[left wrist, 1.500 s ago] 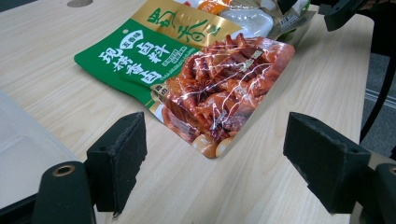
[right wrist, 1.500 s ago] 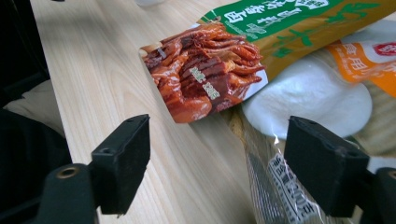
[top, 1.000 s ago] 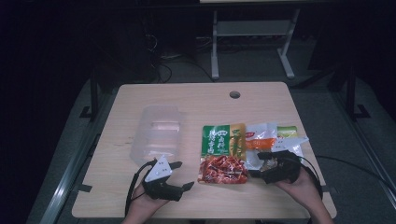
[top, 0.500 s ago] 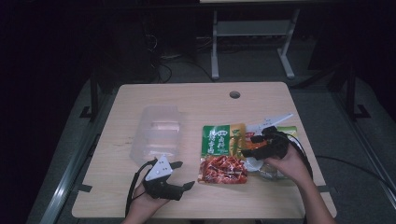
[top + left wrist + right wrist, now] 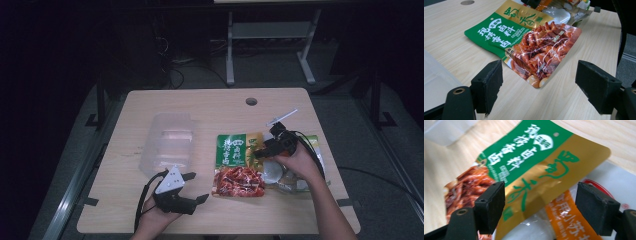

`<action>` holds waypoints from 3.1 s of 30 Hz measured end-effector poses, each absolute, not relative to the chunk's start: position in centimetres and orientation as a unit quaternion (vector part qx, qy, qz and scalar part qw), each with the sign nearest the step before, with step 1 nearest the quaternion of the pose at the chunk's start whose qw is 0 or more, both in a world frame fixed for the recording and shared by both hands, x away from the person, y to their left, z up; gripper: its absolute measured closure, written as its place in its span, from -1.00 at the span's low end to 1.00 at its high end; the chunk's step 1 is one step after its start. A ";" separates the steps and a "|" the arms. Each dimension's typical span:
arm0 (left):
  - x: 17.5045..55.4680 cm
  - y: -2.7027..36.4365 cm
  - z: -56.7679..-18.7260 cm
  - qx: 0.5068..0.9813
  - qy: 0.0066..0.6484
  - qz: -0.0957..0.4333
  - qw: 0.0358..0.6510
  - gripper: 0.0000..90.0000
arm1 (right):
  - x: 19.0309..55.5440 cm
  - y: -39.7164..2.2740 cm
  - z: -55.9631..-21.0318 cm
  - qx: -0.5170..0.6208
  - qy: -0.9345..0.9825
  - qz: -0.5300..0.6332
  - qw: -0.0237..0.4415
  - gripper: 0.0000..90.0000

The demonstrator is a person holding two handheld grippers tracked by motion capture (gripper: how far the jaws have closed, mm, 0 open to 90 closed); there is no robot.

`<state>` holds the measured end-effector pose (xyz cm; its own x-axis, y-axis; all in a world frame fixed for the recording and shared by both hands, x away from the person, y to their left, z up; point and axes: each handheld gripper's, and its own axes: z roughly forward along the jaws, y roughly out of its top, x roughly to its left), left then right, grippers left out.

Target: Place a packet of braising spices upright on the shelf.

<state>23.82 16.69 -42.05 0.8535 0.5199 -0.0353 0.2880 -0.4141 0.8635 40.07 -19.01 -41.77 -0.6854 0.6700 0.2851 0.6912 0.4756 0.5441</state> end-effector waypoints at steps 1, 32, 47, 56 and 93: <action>23.8 16.6 -42.0 0.832 0.243 0.119 0.485 -0.52 | 40.3 -19.0 -42.0 -0.404 -0.857 -0.321 0.018 -0.47; 24.9 15.0 -42.0 0.836 0.256 0.100 0.475 -0.51 | 38.4 -18.5 -39.7 -0.363 -0.845 -0.391 0.030 1.00; 28.3 11.7 -42.4 0.823 0.305 0.097 0.469 -0.51 | 33.3 -19.8 -36.6 -0.295 -0.832 -0.470 -0.019 1.00; 30.6 10.6 -43.2 0.827 0.319 0.036 0.462 -0.24 | 31.9 -20.7 -36.6 -0.273 -0.821 -0.500 -0.035 1.00; 30.3 10.9 -43.1 0.828 0.303 0.052 0.468 0.93 | 33.1 -18.6 -40.6 -0.312 -0.835 -0.452 0.032 0.47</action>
